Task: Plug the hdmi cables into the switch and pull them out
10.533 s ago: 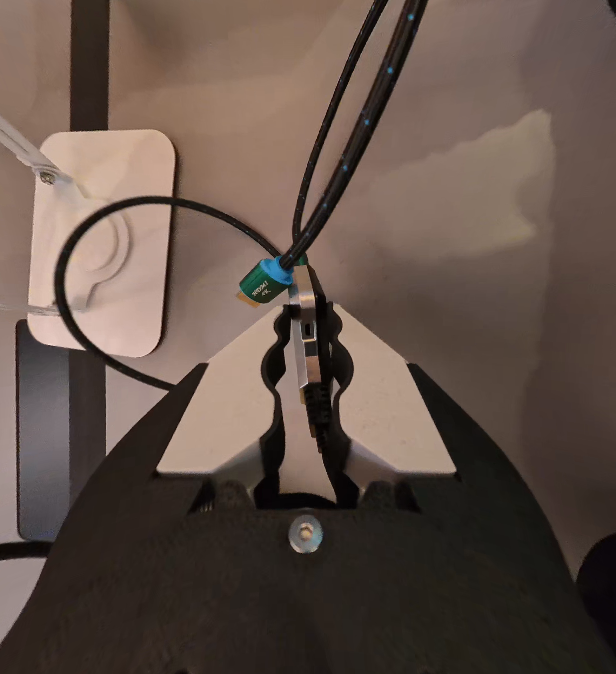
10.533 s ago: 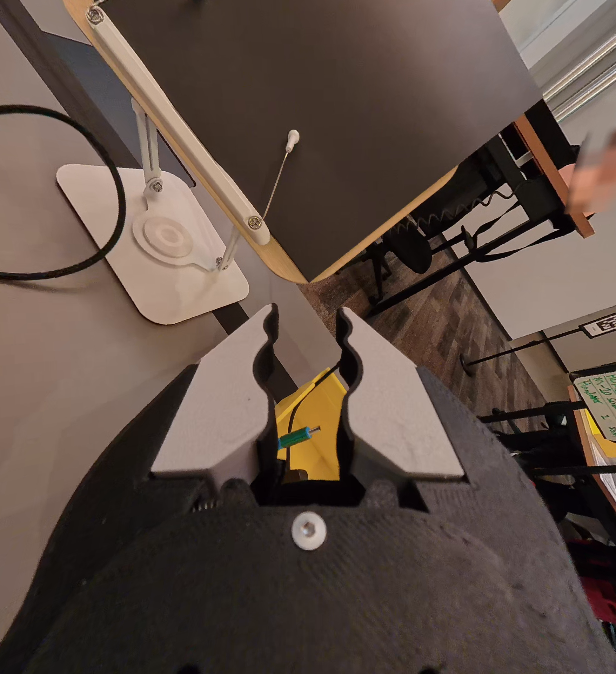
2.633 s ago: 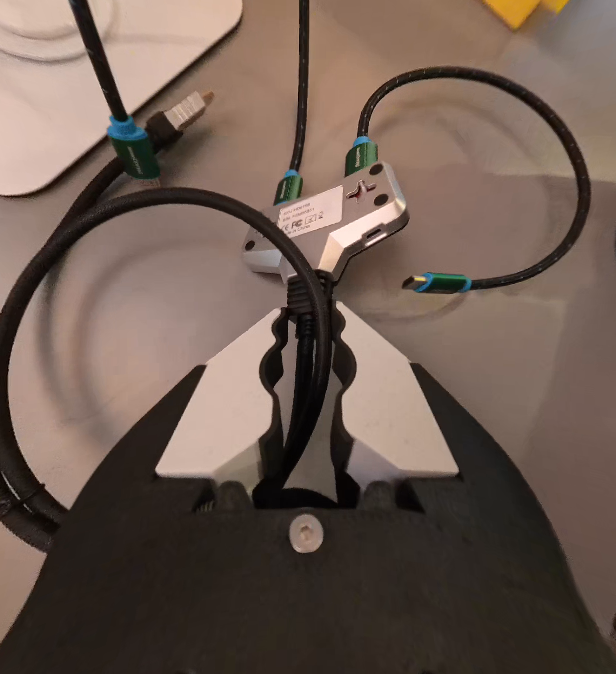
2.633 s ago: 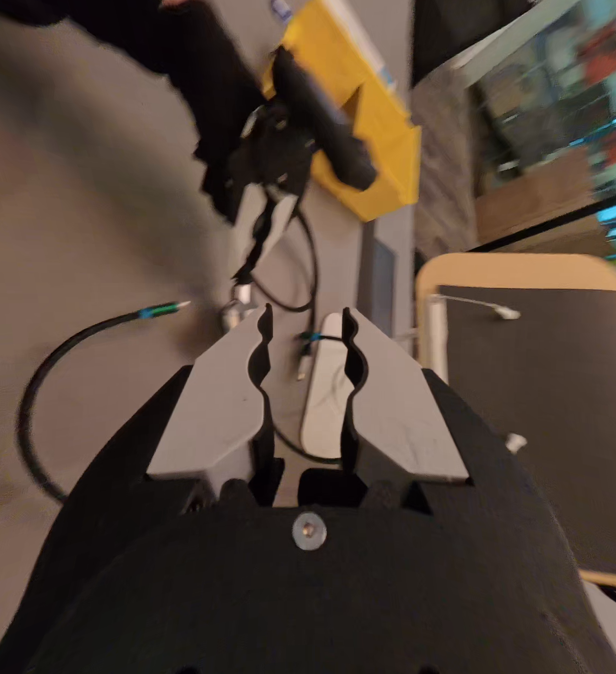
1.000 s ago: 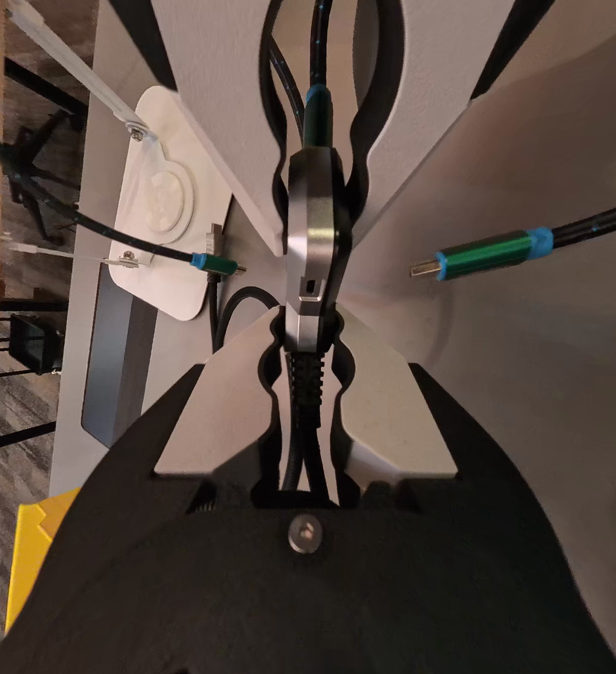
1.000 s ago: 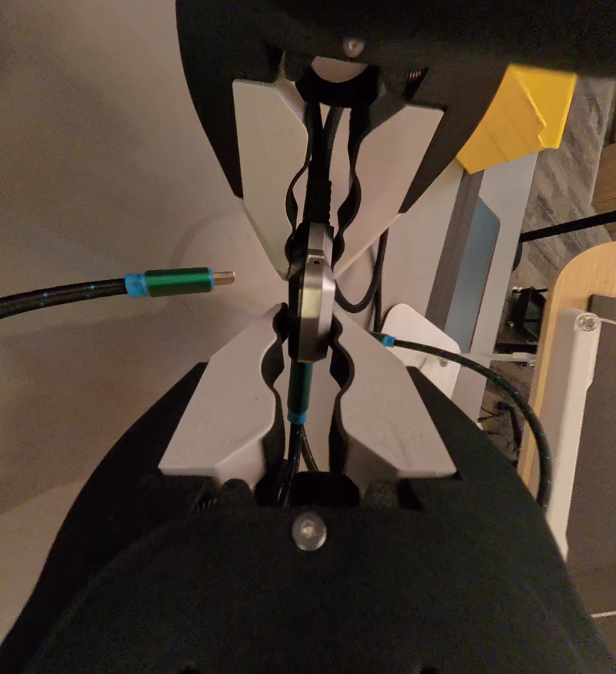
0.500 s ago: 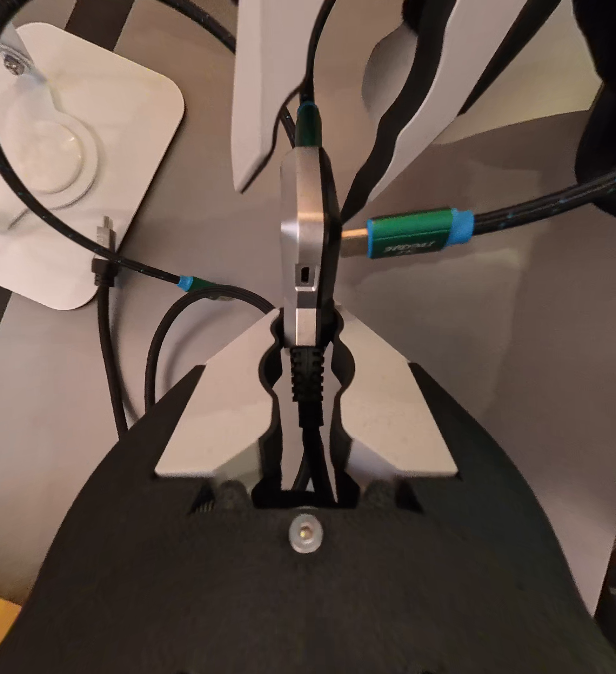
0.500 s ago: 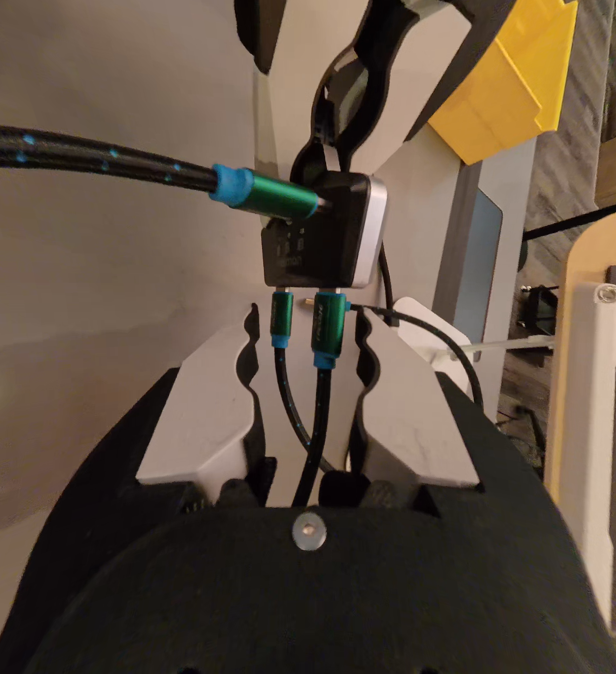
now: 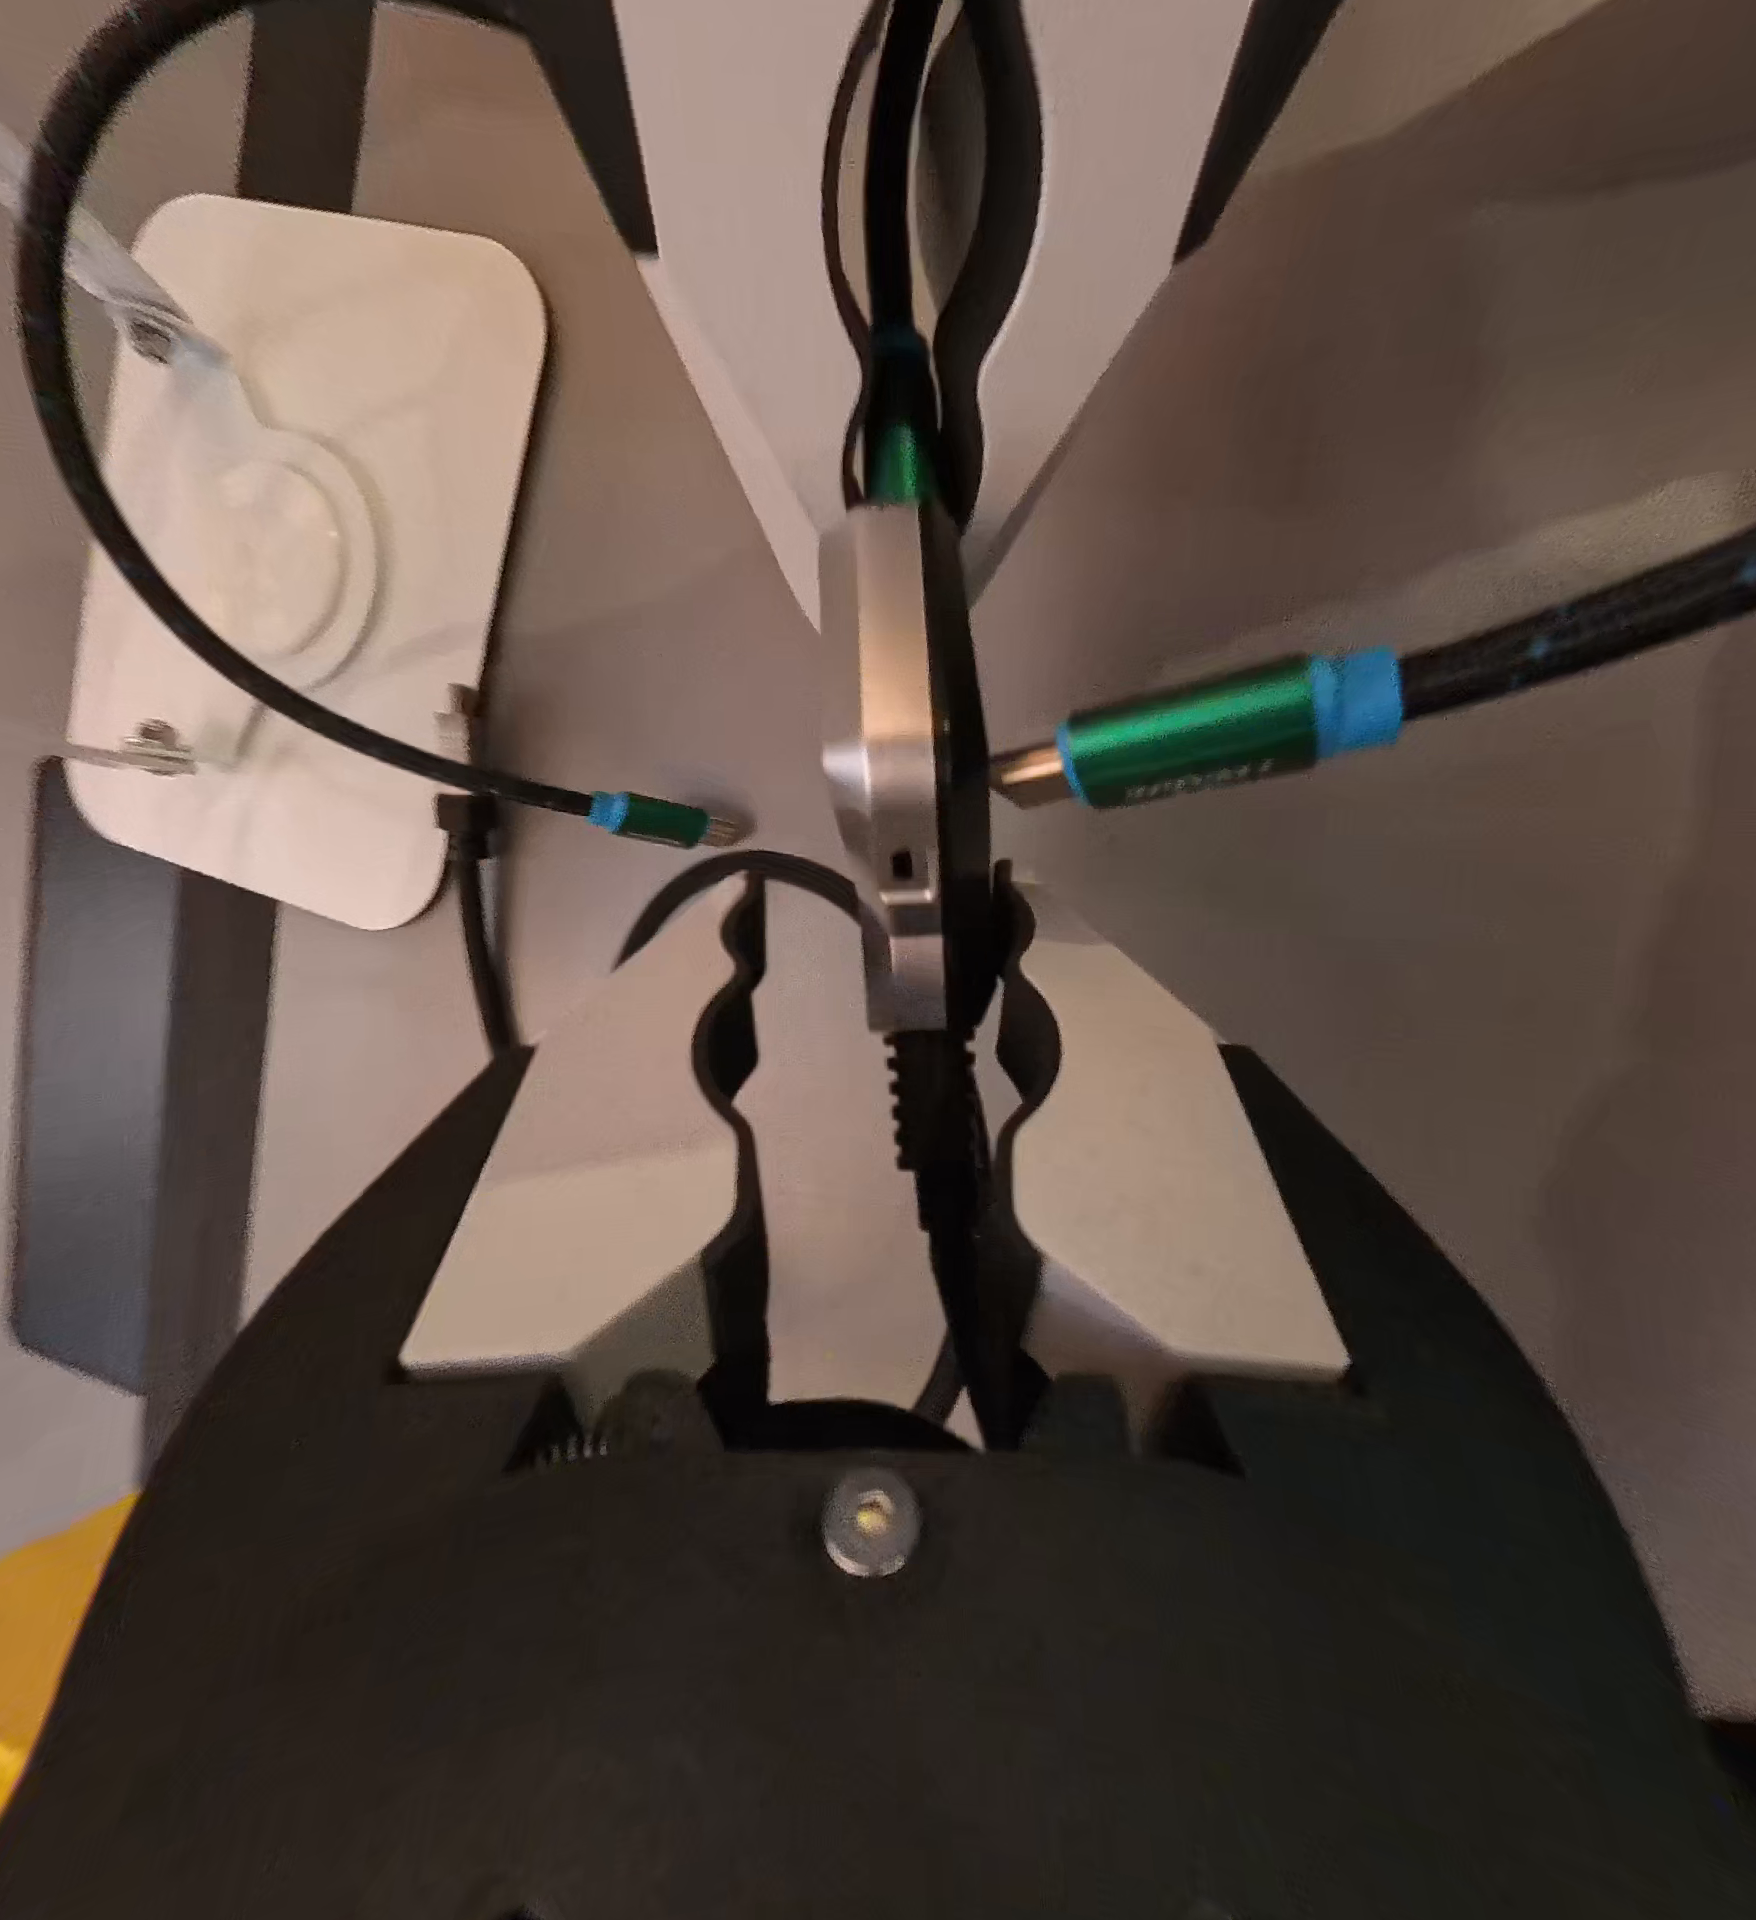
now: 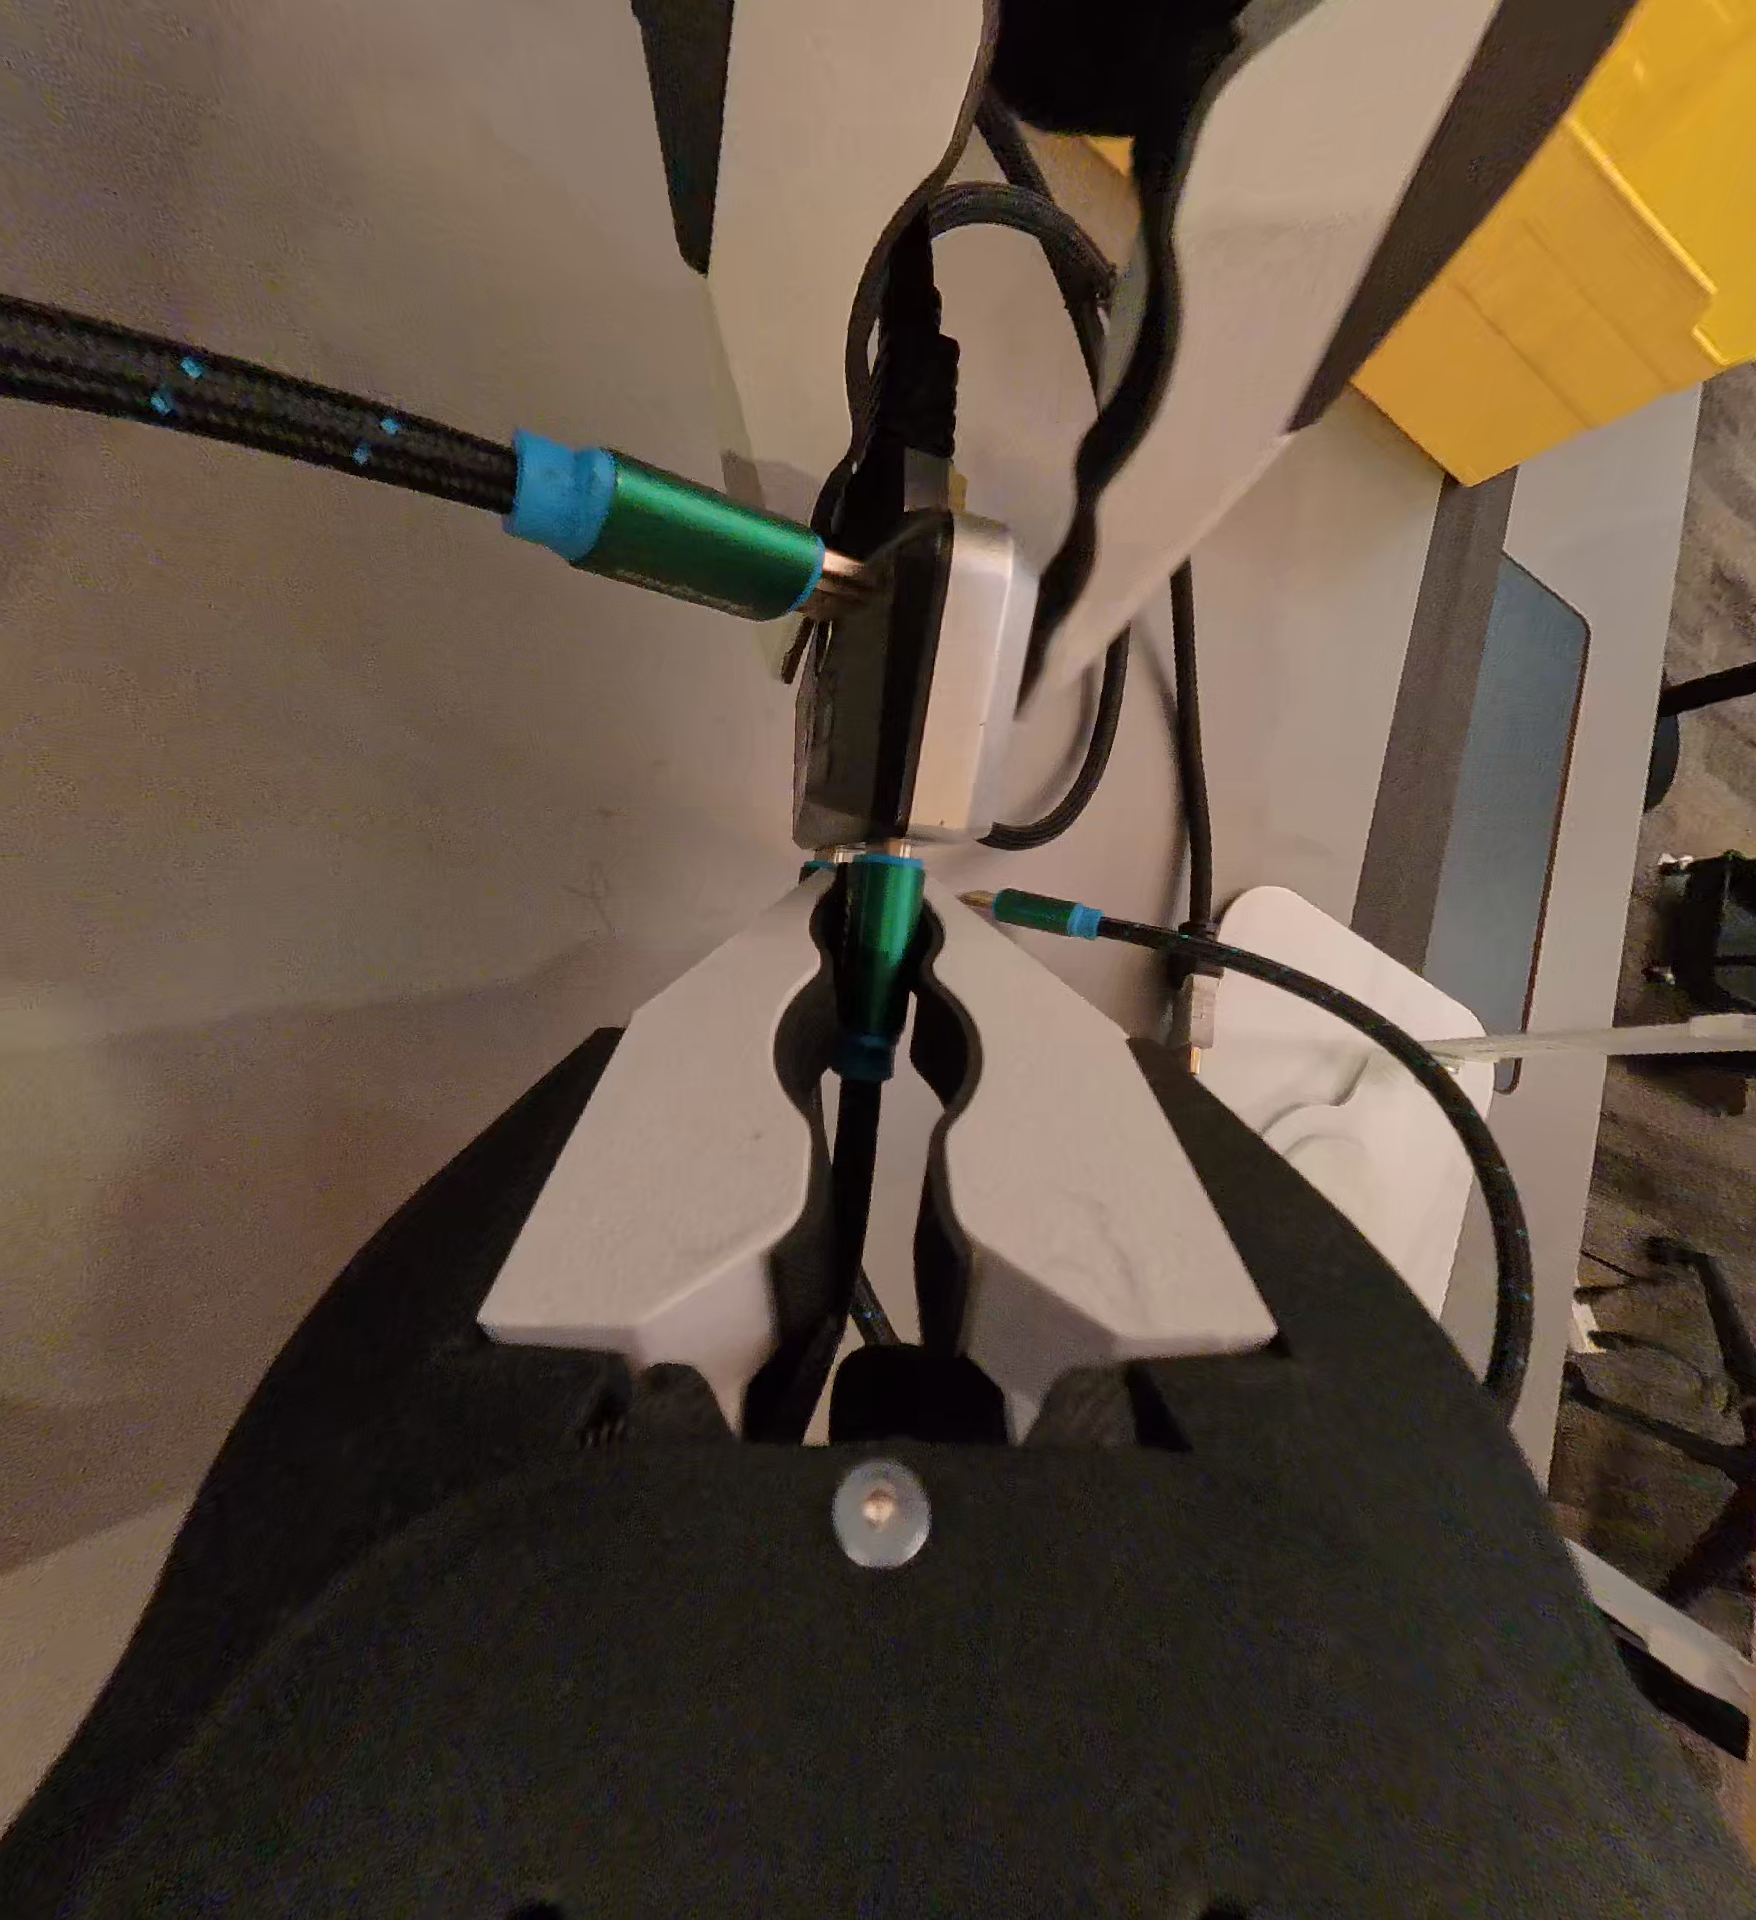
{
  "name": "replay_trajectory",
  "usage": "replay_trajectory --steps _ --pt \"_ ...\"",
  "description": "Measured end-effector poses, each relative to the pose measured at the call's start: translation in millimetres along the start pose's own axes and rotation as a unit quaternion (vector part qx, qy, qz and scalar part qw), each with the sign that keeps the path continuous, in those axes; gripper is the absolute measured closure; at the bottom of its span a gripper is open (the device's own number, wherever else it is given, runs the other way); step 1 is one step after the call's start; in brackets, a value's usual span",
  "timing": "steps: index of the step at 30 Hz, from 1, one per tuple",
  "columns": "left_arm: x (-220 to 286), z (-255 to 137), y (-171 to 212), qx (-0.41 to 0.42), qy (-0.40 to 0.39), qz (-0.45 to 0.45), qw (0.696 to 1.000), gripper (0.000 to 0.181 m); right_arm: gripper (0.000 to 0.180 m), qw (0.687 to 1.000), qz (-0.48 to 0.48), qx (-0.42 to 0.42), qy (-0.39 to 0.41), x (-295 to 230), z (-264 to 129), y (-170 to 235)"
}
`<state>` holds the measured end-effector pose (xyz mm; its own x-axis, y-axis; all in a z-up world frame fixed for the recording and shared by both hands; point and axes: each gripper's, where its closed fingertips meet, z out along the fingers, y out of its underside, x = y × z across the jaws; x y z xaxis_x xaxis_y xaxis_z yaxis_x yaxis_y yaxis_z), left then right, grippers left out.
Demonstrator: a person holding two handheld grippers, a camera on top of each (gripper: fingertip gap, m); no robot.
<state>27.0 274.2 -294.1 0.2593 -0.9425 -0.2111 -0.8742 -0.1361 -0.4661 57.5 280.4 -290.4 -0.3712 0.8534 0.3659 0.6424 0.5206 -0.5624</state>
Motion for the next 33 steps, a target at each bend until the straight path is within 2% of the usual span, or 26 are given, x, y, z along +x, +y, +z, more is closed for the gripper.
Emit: replay_trajectory --steps 1,6,9,13,18,23,26,32,33 --pt "-2 -2 -4 0.0 -0.011 0.01 1.0 0.137 0.175 1.0 0.0 -0.004 -0.001 0 2 0" --pt "-9 -5 -12 -0.036 -0.051 0.057 0.996 0.13 0.175 1.0 -0.013 -0.019 0.01 2 7 -5" --pt "-8 -2 -18 -0.024 -0.038 0.06 0.997 0.134 0.175 1.0 -0.017 -0.014 0.021 4 3 -10" --pt "-11 0 -23 -0.017 -0.029 0.05 0.998 0.13 0.175 0.998 -0.031 -0.016 0.045 10 -5 -16" --pt "-8 7 -19 -0.024 -0.008 0.049 0.998 0.144 0.175 0.996 -0.043 -0.03 0.066 15 -10 -15" --pt "-6 3 -26 0.003 0.002 0.05 0.999 0.159 0.174 0.995 -0.045 -0.026 0.08 18 -18 -21" --pt "-7 -2 -28 0.017 0.006 0.037 0.999 0.16 0.172 0.993 -0.054 -0.017 0.101 23 -23 -26" --pt "-6 -13 -30 0.047 0.064 -0.024 0.997 0.161 0.126 0.976 -0.049 0.065 0.202 50 -66 -52" --pt "-7 -14 -29 0.047 0.071 -0.03 0.996 0.161 0.132 0.969 -0.045 0.084 0.23 57 -80 -57"
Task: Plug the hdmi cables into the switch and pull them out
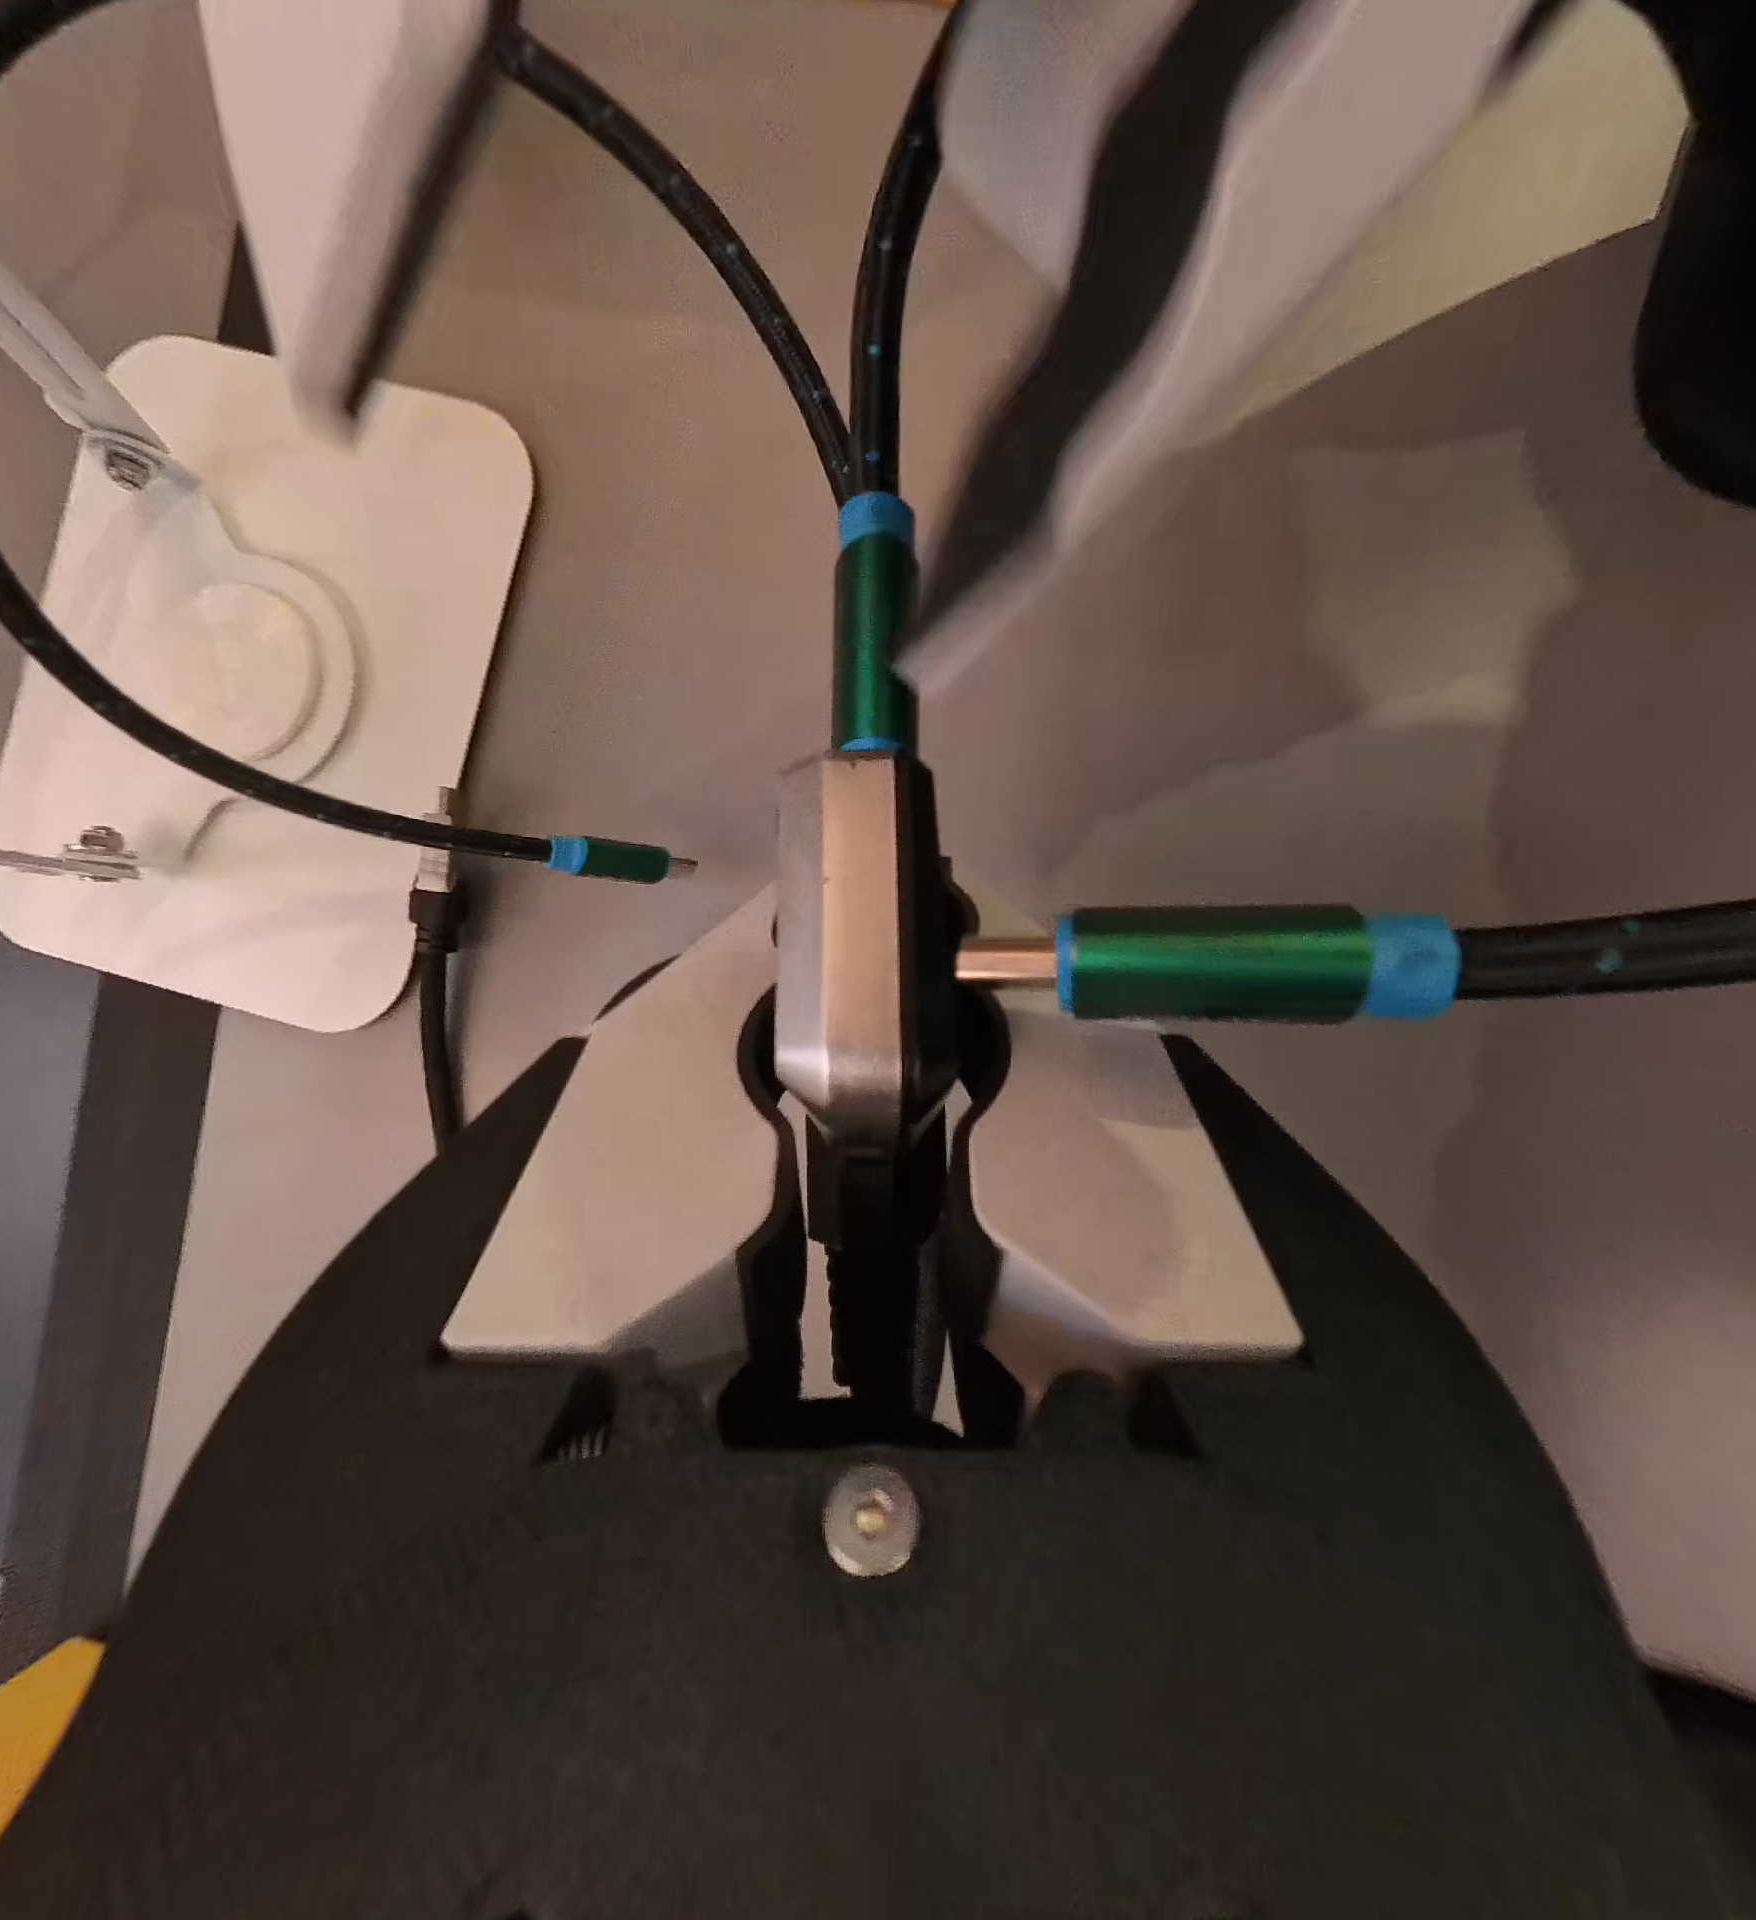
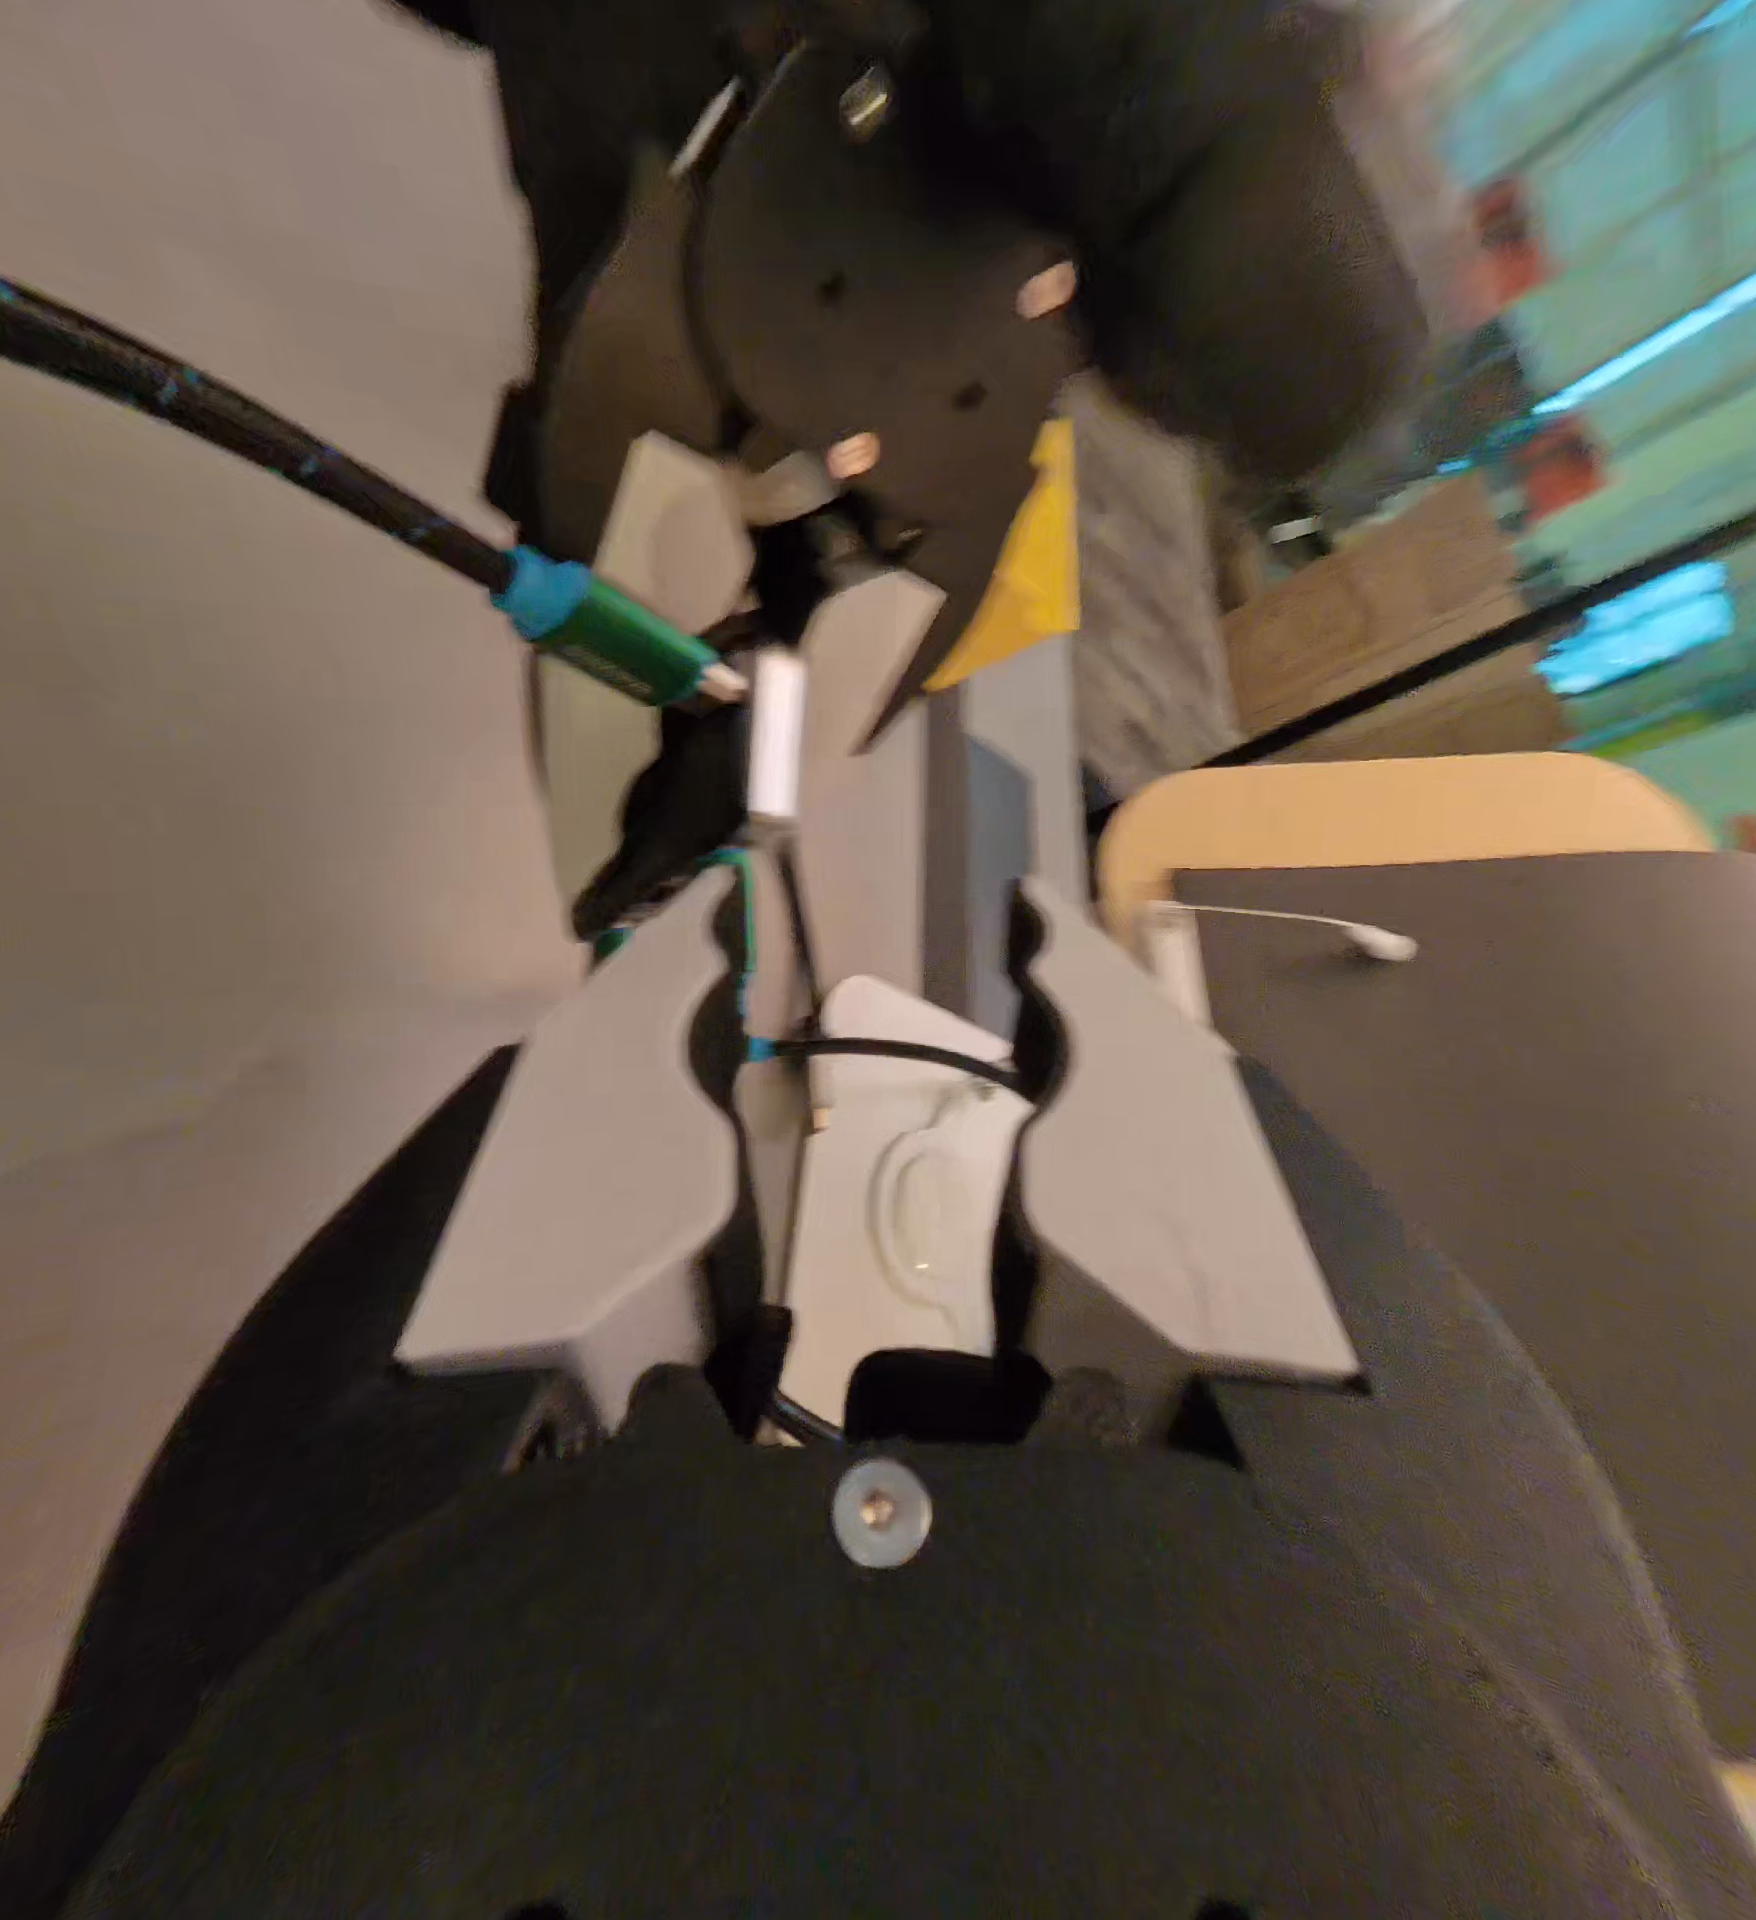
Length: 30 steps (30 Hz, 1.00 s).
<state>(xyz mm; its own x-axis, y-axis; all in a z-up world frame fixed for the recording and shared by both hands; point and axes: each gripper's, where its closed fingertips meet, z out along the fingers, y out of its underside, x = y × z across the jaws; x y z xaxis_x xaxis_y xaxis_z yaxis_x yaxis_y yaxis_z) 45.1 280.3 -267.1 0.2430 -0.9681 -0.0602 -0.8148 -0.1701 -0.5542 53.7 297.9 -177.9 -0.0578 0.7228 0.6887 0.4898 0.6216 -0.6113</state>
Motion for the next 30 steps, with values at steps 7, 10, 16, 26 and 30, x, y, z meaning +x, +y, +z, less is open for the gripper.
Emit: replay_trajectory --steps 7,10,16,26,30 --pt "3 -6 7 0.005 0.061 -0.078 0.995 0.162 0.154 0.99 0.082 -0.05 0.106 55 -72 42" --pt "4 -11 7 0.013 0.084 -0.112 0.99 0.162 0.159 0.984 0.115 -0.126 0.05 35 -88 86" --pt "9 -19 -8 0.061 0.131 -0.164 0.976 0.162 0.165 0.979 0.117 -0.03 -0.164 -45 -82 42" --pt "25 -7 -16 0.051 0.142 -0.165 0.975 0.161 0.117 0.999 0.012 0.047 -0.015 -3 -34 -31" --pt "29 -2 -8 0.044 0.144 -0.167 0.975 0.161 0.114 0.982 0.082 0.153 0.078 43 -77 -54"
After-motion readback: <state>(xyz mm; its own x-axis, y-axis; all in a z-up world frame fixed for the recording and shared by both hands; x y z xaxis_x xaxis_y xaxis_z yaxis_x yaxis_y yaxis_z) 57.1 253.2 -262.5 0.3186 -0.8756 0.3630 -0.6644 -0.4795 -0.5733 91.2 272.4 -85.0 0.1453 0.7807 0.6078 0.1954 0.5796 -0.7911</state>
